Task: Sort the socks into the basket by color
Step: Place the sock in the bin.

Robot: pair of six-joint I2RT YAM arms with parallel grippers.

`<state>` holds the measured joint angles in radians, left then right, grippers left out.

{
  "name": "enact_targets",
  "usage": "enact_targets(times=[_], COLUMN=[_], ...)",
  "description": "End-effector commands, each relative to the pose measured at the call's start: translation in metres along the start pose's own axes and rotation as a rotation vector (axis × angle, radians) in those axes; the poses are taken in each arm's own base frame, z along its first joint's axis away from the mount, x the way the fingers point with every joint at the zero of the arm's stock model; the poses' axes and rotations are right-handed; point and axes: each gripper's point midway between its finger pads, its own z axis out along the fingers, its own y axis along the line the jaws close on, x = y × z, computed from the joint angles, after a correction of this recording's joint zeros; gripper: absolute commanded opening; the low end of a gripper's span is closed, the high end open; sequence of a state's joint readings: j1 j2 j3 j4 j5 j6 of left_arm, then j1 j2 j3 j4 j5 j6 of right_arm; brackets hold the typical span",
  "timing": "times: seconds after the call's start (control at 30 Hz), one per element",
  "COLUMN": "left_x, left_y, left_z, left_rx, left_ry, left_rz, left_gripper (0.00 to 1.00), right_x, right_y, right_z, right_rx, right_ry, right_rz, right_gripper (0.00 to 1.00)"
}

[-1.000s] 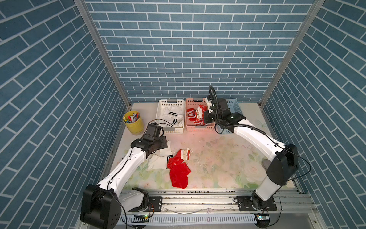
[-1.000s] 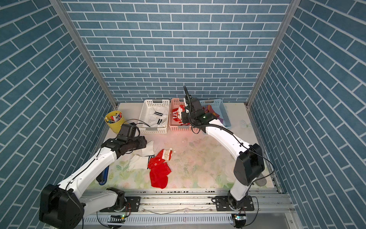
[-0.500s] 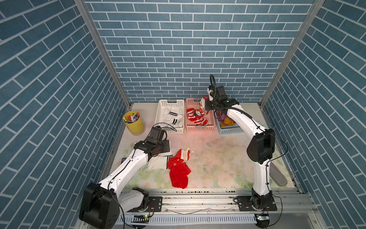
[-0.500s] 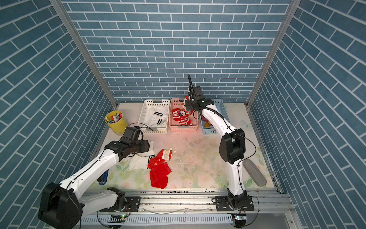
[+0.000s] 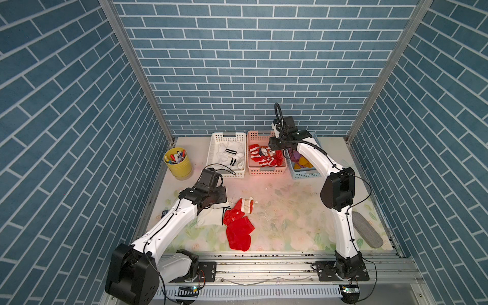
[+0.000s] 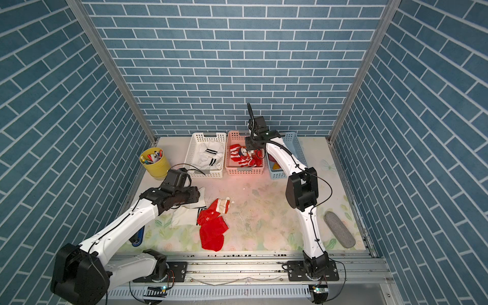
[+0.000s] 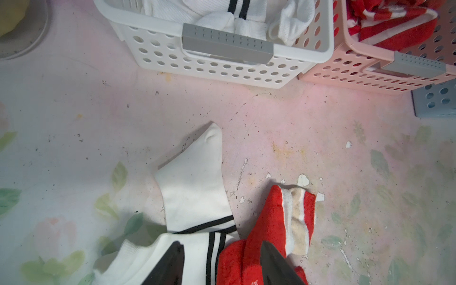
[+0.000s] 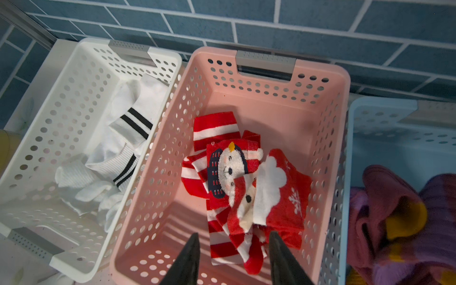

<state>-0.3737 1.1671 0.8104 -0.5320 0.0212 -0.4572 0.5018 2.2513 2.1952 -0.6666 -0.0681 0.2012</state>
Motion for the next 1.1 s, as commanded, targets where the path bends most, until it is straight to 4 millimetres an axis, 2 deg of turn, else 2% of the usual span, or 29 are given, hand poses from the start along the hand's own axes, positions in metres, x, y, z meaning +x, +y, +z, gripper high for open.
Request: enact_targets(times=[0.0,0.27,0.43,0.6,0.83,1.07], left_x=[0.003,0.008,0.013,0.024,0.035,0.047], left_y=[-0.002,-0.012,-0.018,-0.031,-0.049,-0.054], left_z=[0.002,0.010,0.018,0.030,0.045,0.062], left_rx=[0.005,0.027,0.032,0.050,0.062,0.043], left_ry=[0.006,0.032,0.052,0.086,0.130,0.177], left_rz=[0.009,0.032,0.050,0.079,0.131,0.165], left_gripper=[0.57,0.57,0.56,0.56,0.56,0.55], right_x=[-0.008,0.010,0.028,0.050,0.085,0.113], right_y=[0.008,0.007,0.007,0.006,0.000,-0.005], right_z=[-0.033,-0.069,-0.097,-0.117,-0.123,-0.116], right_rx=[-0.024,-0.033,-0.039,-0.046,-0.048,-0.033], right_ry=[-0.040,-0.087,-0.112,-0.127,-0.115,-0.071], right_rz=[-0.017,0.023,0.050,0.091,0.155,0.173], right_gripper=[0.47,0.48,0.49,0.49,0.50,0.50])
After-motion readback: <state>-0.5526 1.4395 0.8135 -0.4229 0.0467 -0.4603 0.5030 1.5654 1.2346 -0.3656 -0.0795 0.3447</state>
